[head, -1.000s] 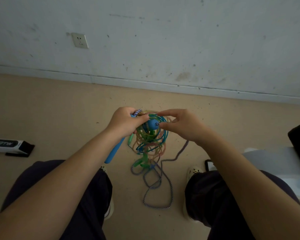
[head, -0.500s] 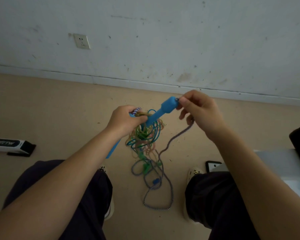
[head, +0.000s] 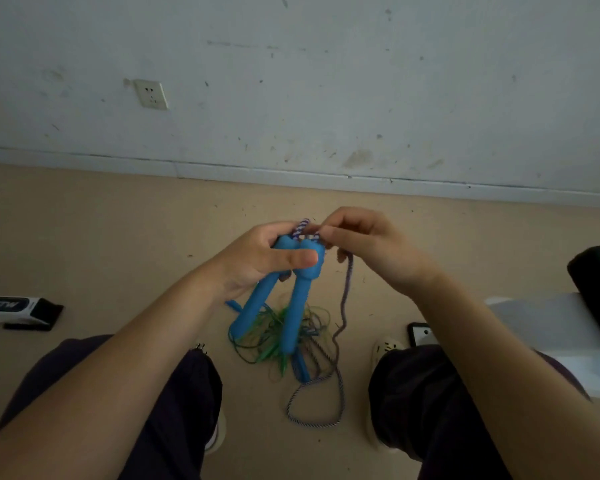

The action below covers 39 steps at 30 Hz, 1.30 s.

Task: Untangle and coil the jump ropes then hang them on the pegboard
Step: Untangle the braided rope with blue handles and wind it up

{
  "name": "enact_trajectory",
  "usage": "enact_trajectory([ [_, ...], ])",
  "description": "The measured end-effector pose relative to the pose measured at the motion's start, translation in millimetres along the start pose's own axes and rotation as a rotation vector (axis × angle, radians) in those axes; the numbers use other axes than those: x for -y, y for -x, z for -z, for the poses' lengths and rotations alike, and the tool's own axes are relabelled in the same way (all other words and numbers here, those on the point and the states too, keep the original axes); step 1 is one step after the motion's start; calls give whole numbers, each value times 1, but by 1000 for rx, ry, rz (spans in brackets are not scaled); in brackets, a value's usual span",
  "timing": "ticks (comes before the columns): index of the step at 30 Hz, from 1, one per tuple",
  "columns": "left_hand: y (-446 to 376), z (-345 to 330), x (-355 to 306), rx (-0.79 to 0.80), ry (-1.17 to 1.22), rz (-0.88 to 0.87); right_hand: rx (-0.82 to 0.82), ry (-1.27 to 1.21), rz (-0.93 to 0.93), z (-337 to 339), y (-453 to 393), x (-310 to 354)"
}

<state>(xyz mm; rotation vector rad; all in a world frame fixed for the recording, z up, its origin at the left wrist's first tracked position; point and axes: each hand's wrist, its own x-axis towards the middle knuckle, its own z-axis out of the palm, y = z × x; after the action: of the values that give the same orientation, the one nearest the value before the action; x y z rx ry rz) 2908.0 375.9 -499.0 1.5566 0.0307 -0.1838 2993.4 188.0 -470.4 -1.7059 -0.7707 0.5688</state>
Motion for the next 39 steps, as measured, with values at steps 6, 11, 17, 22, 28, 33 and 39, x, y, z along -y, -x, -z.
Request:
enact_trajectory([
  [6,3,5,-1,64,30,40,-40,-31,-46,-10,-6,-10],
  [11,9,10,-2,156,-98,114,176,-79,-148,-5,-6,-13],
  [17,8,26,7,-200,-641,128,255,707,-301,13,-9,-23],
  [22,1,45,7,-946,-163,-52,-285,280,-119,43,-11,-20],
  [28,2,39,9,-508,-139,111,-327,41,-47,62,-1,-14],
  [33,4,19,9,-151,-193,140,-118,234,-217,40,-3,-24],
  [39,1,9,4,-66,-247,130,-72,416,-75,9,-9,-27],
])
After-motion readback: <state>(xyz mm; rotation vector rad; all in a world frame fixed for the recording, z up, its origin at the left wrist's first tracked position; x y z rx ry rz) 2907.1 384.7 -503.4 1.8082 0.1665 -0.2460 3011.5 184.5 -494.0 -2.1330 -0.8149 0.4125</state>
